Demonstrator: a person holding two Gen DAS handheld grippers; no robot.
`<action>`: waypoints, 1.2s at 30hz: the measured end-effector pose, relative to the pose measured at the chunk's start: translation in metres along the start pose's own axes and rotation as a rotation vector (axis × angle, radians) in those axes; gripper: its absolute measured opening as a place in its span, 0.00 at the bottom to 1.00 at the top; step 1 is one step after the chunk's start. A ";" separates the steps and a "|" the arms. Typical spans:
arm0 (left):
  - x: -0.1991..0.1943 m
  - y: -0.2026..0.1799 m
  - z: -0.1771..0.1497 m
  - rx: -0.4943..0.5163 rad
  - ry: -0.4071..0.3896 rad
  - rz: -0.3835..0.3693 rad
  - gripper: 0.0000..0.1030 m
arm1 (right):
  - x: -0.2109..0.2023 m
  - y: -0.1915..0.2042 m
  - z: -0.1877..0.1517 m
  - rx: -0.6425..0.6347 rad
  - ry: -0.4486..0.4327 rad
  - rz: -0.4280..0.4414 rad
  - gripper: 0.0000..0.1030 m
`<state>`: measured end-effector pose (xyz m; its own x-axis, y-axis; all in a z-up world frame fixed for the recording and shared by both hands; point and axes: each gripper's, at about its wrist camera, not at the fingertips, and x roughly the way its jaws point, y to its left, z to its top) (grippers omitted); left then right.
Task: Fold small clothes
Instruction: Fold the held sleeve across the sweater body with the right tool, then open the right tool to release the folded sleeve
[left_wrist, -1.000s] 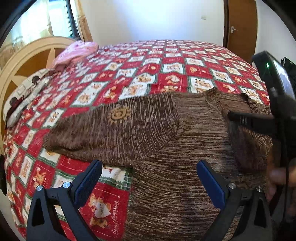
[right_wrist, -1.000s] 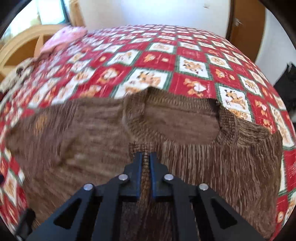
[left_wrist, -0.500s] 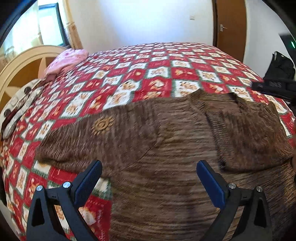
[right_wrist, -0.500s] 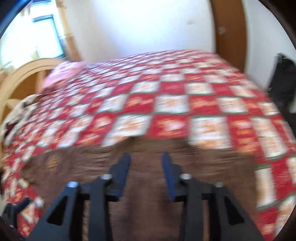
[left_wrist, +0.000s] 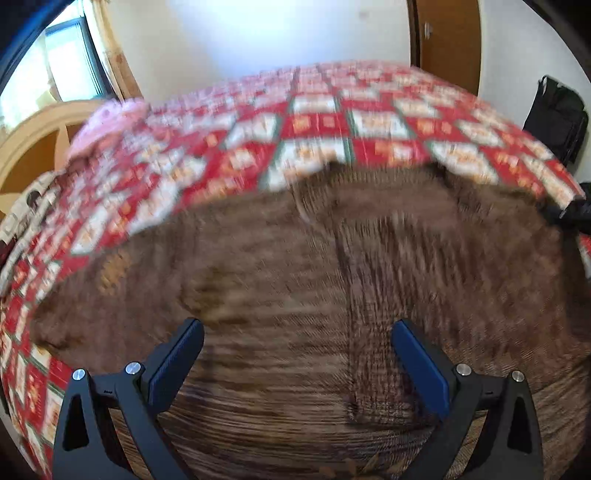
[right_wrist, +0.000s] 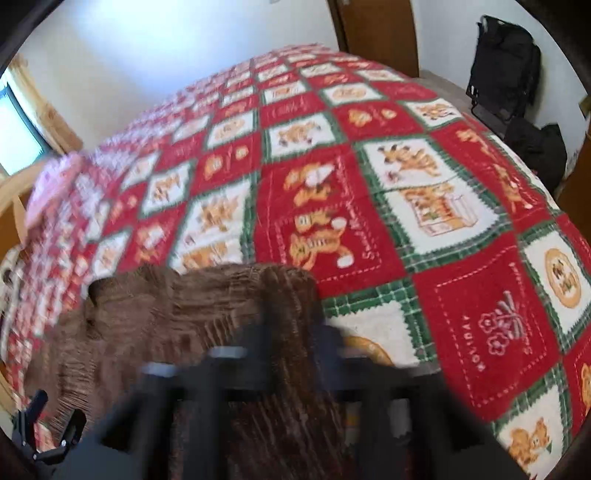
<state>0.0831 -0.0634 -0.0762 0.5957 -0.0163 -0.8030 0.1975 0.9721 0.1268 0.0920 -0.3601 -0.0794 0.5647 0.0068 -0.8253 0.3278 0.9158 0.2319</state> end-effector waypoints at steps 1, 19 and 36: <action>0.000 0.001 -0.001 -0.025 -0.011 -0.019 0.99 | -0.002 0.001 -0.001 -0.009 -0.023 -0.016 0.08; 0.007 -0.007 -0.004 -0.055 -0.055 -0.052 0.99 | -0.071 -0.003 -0.010 -0.070 -0.256 -0.087 0.12; -0.061 0.183 -0.030 -0.341 -0.136 0.089 0.99 | -0.087 0.051 -0.057 -0.099 -0.205 0.011 0.58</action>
<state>0.0591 0.1225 -0.0215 0.7015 0.0628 -0.7099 -0.1163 0.9928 -0.0272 0.0169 -0.2916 -0.0254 0.7135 -0.0551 -0.6985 0.2502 0.9512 0.1805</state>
